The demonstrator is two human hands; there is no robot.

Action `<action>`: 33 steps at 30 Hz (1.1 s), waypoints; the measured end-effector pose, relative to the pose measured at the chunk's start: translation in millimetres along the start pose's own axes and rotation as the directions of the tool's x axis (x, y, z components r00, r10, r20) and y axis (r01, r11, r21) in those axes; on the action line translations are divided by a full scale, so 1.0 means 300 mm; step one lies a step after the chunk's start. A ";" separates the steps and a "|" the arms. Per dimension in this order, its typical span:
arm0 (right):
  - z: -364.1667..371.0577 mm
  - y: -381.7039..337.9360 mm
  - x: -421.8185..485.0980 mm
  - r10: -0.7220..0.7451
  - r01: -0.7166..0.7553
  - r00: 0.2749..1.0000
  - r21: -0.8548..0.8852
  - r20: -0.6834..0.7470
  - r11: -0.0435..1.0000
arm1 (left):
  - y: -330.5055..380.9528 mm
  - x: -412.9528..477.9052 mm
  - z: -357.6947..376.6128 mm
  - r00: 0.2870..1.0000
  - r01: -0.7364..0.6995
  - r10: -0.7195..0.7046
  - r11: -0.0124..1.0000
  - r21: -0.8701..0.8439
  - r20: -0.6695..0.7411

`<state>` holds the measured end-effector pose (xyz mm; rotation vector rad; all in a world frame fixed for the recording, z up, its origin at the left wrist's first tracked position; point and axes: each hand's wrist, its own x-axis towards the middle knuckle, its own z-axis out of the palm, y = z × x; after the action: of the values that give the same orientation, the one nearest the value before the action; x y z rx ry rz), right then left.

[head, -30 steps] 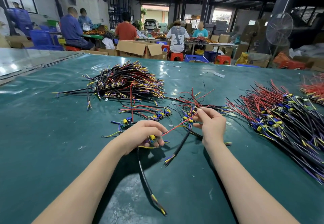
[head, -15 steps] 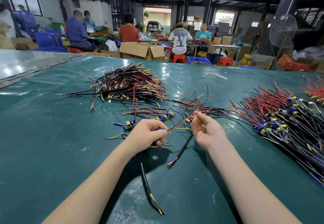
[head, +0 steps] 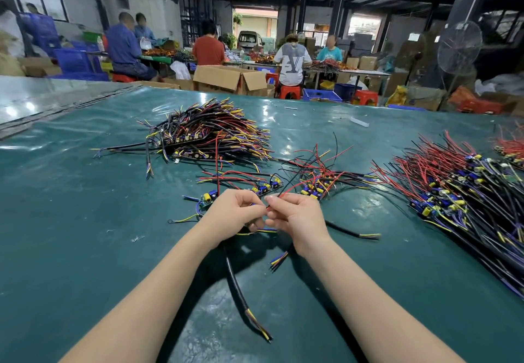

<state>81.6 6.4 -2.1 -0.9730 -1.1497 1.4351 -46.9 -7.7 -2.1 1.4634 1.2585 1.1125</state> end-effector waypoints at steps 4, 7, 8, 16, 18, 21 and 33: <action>-0.028 -0.016 0.017 -0.048 0.048 0.996 0.003 -0.078 0.999 | 0.002 -0.001 -0.007 1.000 0.011 -0.011 0.999 0.030 0.011; -0.047 -0.029 0.027 -0.065 0.078 0.984 0.074 -0.163 0.994 | 0.002 0.000 -0.009 1.000 0.013 -0.014 0.999 0.041 0.015; -0.056 -0.033 0.031 -0.069 0.090 0.978 0.101 -0.198 0.991 | 0.000 0.000 -0.009 1.000 0.013 -0.013 0.999 0.043 0.005; -0.097 -0.047 0.059 -0.035 0.048 0.978 0.062 -0.208 0.997 | -0.013 0.011 -0.028 0.996 0.006 -0.006 1.000 -0.006 -0.093; -0.108 -0.047 0.061 -0.023 0.040 0.982 0.083 -0.189 0.996 | -0.016 0.010 -0.029 0.998 0.005 -0.005 1.000 0.000 -0.062; -0.131 -0.053 0.063 -0.035 0.064 0.979 0.139 -0.203 0.988 | -0.016 0.010 -0.039 0.999 0.007 -0.008 1.000 -0.007 -0.049; -0.152 -0.055 0.078 0.175 -0.079 0.963 0.405 -0.206 0.911 | -0.009 -0.001 -0.037 0.979 0.026 -0.016 0.999 -0.044 0.204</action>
<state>125.4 37.4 4.1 -0.9138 -0.5959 1.5307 -58.3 -7.0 -2.5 1.4850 1.0957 0.9451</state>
